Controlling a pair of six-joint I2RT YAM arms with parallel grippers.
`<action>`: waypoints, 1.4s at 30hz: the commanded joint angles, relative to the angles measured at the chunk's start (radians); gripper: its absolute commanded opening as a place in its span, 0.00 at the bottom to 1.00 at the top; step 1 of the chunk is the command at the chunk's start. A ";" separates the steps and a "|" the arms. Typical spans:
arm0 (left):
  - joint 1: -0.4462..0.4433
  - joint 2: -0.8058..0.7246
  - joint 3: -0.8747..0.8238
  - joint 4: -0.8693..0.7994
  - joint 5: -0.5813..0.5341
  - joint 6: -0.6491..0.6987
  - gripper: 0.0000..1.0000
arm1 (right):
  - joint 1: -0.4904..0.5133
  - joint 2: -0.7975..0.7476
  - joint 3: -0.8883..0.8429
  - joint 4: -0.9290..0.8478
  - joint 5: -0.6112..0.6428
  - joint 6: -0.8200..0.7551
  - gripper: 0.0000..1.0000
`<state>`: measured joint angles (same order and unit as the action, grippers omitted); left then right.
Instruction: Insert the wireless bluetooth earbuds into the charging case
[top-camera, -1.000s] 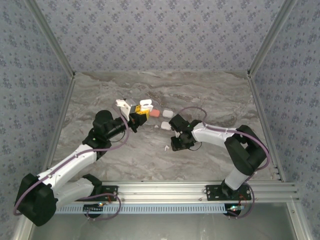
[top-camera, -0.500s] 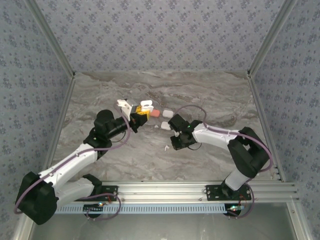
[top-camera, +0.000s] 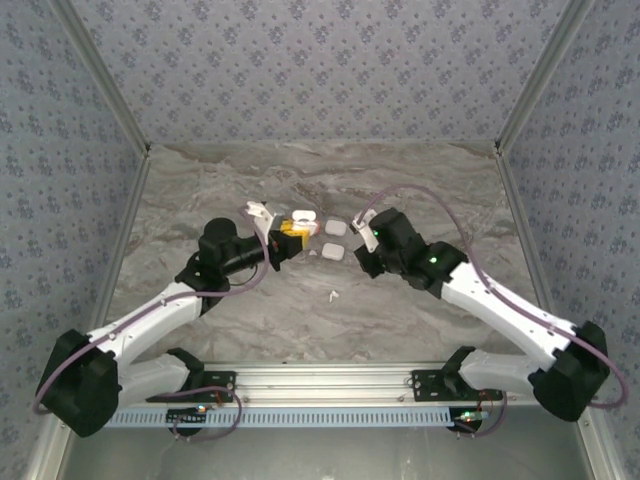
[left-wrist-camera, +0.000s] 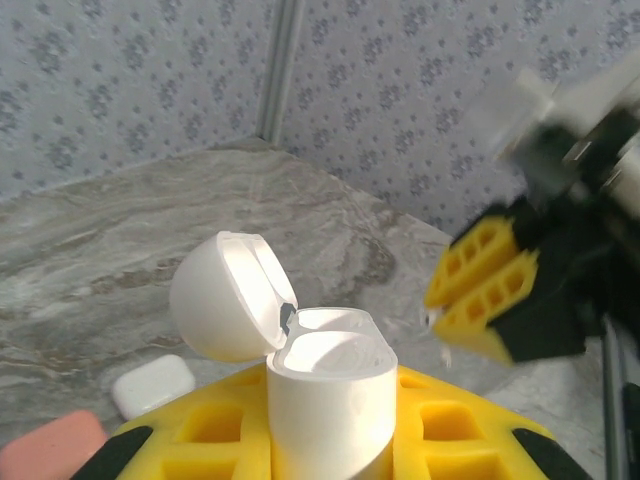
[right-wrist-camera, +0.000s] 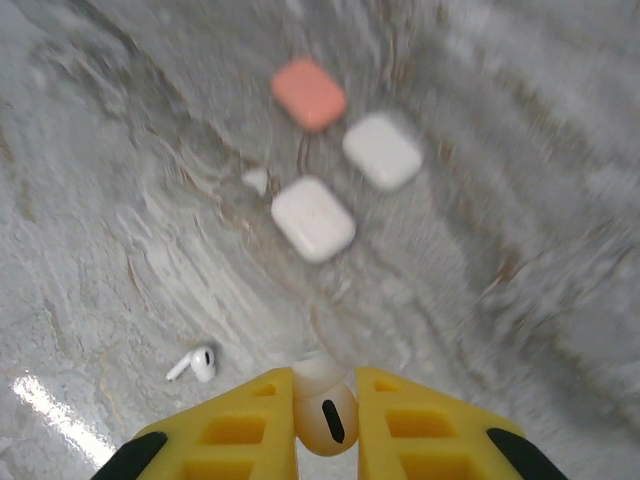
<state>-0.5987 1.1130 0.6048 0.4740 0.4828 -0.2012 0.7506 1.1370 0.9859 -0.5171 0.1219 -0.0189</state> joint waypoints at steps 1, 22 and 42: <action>-0.030 0.020 0.070 0.034 0.074 0.024 0.05 | -0.003 -0.054 0.056 -0.006 0.008 -0.176 0.19; -0.072 0.094 0.134 0.036 0.210 0.038 0.04 | 0.046 -0.015 0.235 0.063 -0.125 -0.404 0.20; -0.075 0.098 0.147 0.018 0.215 0.045 0.04 | 0.063 0.046 0.239 0.036 -0.075 -0.456 0.20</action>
<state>-0.6640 1.2064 0.7204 0.4721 0.6693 -0.1722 0.8055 1.1786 1.2037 -0.4648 0.0307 -0.4549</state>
